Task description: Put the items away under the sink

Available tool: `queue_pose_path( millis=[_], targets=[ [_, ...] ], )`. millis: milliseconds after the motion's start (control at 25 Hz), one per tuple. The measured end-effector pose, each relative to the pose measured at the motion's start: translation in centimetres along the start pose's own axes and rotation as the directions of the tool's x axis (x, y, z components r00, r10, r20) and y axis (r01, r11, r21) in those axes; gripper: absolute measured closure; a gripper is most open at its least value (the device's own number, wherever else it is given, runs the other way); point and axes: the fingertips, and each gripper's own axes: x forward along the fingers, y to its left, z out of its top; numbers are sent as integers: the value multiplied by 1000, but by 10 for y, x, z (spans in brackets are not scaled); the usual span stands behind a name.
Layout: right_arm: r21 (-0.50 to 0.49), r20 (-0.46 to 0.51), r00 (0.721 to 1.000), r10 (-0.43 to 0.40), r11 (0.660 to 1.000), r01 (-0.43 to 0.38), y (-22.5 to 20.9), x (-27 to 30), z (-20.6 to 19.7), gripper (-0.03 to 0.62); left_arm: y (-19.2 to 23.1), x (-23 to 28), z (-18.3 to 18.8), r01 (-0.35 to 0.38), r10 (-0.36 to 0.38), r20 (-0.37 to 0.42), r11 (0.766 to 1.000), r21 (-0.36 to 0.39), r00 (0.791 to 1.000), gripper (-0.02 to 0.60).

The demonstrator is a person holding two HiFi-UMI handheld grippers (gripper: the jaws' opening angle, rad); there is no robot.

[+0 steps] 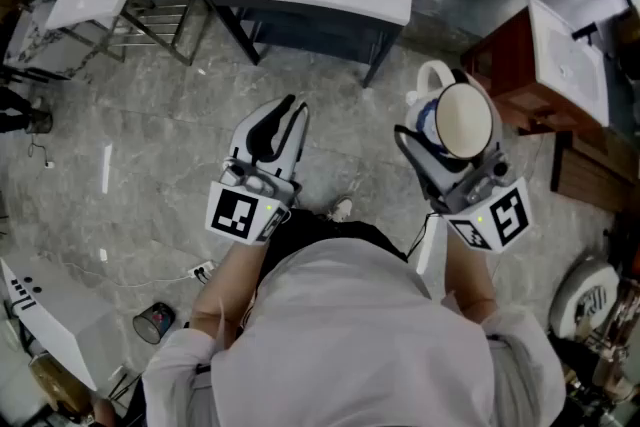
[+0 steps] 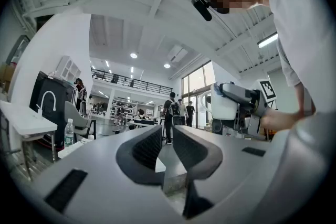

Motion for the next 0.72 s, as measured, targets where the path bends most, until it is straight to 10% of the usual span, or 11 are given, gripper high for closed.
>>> queue_pose_path(
  millis=[720],
  targets=[
    [25,11,1000,21,999,-22,-4,-2,1,191,-20,17,-5,35,-35,0,999,-31,999,523]
  ],
)
